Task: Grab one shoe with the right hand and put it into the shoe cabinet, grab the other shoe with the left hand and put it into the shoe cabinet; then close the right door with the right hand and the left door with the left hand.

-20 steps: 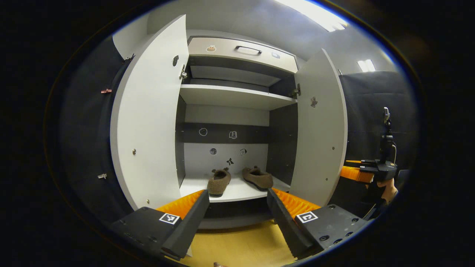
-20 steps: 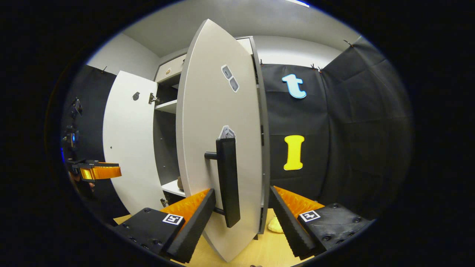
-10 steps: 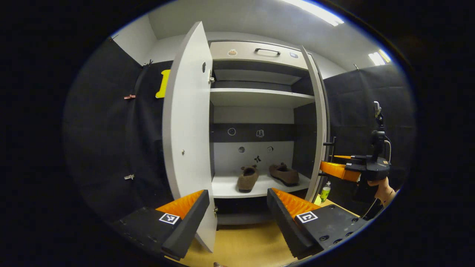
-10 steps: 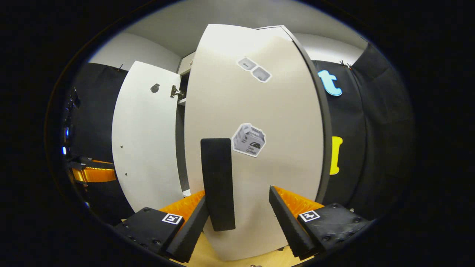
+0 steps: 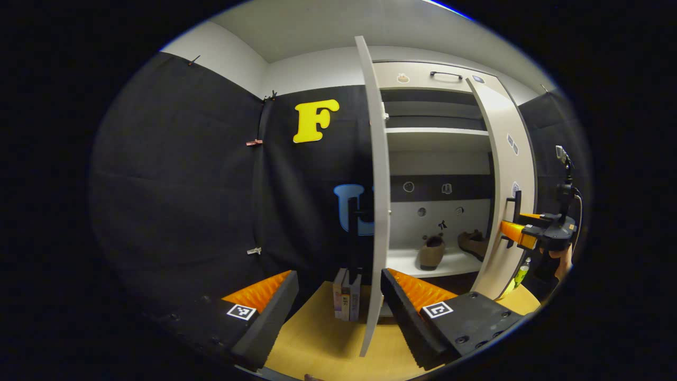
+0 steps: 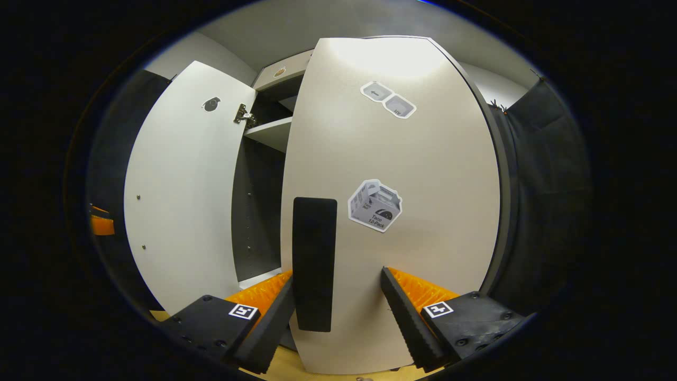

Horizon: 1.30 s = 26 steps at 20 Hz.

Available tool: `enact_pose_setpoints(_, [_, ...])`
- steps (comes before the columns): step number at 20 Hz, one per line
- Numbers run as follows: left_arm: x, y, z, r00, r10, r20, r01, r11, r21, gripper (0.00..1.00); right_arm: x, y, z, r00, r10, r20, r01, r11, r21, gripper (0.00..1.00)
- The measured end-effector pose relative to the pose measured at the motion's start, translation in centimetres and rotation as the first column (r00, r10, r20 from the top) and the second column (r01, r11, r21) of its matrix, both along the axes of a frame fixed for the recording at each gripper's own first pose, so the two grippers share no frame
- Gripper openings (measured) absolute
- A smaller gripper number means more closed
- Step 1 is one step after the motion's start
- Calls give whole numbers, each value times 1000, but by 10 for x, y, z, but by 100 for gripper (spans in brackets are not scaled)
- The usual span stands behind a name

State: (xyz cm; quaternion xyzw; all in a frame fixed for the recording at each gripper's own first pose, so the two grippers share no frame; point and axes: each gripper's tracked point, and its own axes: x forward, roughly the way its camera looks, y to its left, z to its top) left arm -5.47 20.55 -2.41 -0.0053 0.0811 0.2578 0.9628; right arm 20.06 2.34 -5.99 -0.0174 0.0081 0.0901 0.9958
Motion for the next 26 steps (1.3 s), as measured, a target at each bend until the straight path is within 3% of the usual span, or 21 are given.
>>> enact_pose_setpoints(9, [30,22,-3,997,-52,58,56,997,-59,98,30,-2,-6,983,-185,20,185,982,-21,98])
enact_pose_setpoints(16, [41,15,-1,990,-130,52,133,990,-45,94,8,3,-19,986,-160,-50,161,987,13,97])
enact_pose_setpoints(26, [50,-9,1,976,-209,55,212,976,-47,93,-36,-10,17,989,-149,11,148,988,45,97])
